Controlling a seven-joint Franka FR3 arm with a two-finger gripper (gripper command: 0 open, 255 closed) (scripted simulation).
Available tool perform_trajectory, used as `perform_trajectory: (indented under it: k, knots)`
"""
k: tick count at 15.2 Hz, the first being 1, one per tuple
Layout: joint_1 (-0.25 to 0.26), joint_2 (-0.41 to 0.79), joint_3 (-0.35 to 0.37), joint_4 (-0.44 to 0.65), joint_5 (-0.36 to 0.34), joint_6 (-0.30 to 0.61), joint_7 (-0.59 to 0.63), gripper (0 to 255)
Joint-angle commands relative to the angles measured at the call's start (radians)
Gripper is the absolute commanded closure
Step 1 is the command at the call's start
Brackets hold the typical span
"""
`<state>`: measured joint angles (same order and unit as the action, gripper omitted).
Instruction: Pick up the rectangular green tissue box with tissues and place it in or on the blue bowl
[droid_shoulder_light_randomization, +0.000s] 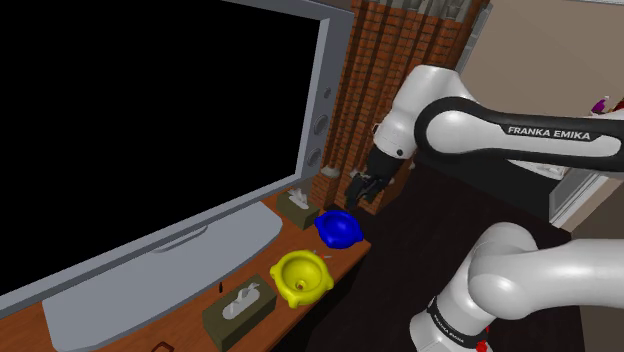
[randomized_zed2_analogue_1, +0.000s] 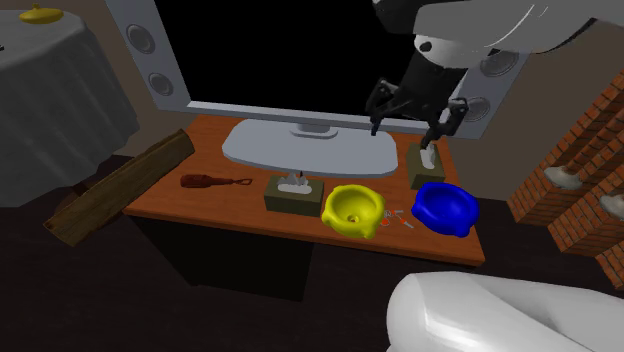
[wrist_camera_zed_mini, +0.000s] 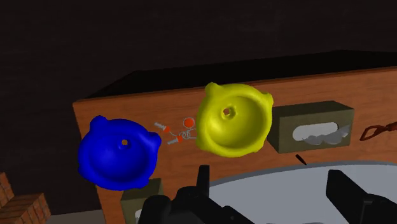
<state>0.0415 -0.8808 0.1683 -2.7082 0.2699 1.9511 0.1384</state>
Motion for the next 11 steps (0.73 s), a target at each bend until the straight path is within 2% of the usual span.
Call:
perform_trajectory:
  k: [1,6,11]
  knots:
    - [0.018,0.010,0.045,-0.048,0.047,0.080,0.050,0]
    - [0.067,0.096,0.167,-0.124,0.167,0.296,0.167,0]
    - [0.100,0.269,0.301,-0.142,0.278,0.545,0.279,0]
